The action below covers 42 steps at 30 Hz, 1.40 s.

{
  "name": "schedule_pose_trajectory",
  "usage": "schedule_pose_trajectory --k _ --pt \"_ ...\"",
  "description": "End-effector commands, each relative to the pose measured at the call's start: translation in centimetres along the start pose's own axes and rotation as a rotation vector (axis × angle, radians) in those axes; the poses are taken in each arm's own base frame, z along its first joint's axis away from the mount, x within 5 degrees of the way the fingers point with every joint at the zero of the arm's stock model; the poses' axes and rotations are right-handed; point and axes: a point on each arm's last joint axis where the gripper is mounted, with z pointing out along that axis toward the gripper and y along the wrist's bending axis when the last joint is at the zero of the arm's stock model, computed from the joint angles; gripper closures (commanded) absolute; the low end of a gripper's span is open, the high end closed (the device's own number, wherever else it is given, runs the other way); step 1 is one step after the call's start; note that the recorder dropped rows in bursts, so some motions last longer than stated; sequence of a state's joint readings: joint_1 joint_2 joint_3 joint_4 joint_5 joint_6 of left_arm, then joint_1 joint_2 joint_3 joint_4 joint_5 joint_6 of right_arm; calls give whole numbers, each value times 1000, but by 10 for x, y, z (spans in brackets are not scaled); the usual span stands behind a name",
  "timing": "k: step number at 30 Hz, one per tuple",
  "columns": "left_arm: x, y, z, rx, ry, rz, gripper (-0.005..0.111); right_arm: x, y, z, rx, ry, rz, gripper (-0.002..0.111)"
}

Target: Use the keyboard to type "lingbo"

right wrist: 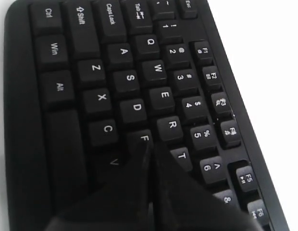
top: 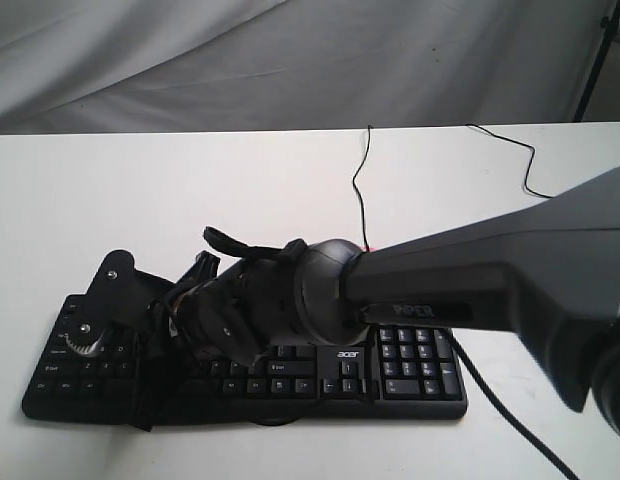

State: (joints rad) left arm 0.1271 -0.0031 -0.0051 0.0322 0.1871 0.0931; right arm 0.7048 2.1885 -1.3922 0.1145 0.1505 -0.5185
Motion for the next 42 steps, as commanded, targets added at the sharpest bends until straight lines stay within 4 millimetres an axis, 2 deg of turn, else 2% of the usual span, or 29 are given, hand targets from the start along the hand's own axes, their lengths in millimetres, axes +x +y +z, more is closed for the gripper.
schedule_pose_trajectory --k 1,15,26,33,42 --pt "1 0 1 4 3 -3 106 0 -4 0 11 -7 -9 108" --pt "1 0 1 4 3 -3 106 7 -2 7 -6 27 3 108" --pt "1 0 1 4 3 -3 106 -13 -9 -19 19 -34 -1 108" --pt "1 0 1 4 3 -3 106 -9 -7 -35 21 -36 -1 108" --pt "1 0 1 4 3 -3 106 -8 6 -34 9 -46 -21 108"
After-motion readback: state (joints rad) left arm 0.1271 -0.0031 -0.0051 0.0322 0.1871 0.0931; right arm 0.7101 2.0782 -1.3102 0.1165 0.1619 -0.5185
